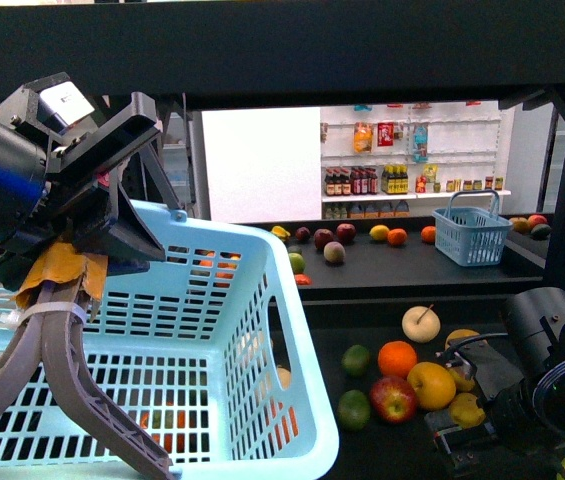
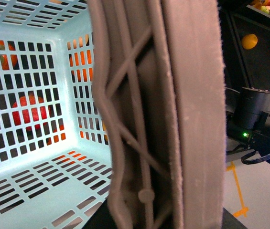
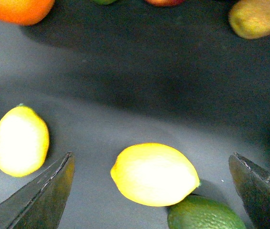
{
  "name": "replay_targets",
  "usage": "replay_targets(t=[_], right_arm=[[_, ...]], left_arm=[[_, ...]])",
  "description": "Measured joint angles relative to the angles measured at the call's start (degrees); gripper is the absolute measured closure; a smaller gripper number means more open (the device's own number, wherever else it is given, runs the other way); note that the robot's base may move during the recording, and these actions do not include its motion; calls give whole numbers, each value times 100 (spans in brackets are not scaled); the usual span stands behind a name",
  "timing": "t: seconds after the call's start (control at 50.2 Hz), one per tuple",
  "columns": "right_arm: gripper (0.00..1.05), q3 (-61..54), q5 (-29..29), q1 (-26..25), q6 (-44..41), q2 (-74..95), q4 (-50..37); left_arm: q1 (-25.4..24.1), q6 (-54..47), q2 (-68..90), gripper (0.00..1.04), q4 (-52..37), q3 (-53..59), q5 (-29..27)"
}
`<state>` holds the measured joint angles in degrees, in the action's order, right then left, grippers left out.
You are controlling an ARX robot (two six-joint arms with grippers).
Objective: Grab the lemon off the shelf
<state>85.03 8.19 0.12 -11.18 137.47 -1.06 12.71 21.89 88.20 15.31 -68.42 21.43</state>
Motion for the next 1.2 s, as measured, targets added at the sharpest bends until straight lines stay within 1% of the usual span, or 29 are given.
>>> replay_targets(t=[0.08,0.14,0.179,0.239,0.359,0.458,0.478,0.518,0.618,0.718,0.797,0.897,0.997,1.196], right_arm=[[8,122,166,-9,-584,157,116],[8,175,240,-59,-841,219,179],[8,192,243,-107,-1084,256,201],[8,188,398,-229,-1569,326,234],[8,129,553,-352,-2138,398,166],[8,37,916,-452,-2988,455,197],[8,28,990,-472,-3294,472,216],[8,28,1019,-490,-3521,503,225],[8,107,1097,-531,-4395,643,411],[8,271,1106,-555,-4900,817,616],[8,514,1132,-573,-5512,1036,876],[8,835,1139,-588,-5914,1298,979],[8,1180,1119,-573,-6172,1591,802],[8,1648,1115,-511,-6352,1919,973]], left_arm=[[0,-2,0,90,0,0,-4],[0,0,0,90,0,0,-15],[0,-2,0,90,0,0,-17],[0,-2,0,90,0,0,-15],[0,0,0,90,0,0,-2],[0,0,0,90,0,0,-2],[0,0,0,90,0,0,-2],[0,0,0,90,0,0,-2],[0,-2,0,90,0,0,-4],[0,0,0,90,0,0,-13],[0,-2,0,90,0,0,-13],[0,0,0,90,0,0,-4],[0,0,0,90,0,0,-2],[0,-2,0,90,0,0,-7]])
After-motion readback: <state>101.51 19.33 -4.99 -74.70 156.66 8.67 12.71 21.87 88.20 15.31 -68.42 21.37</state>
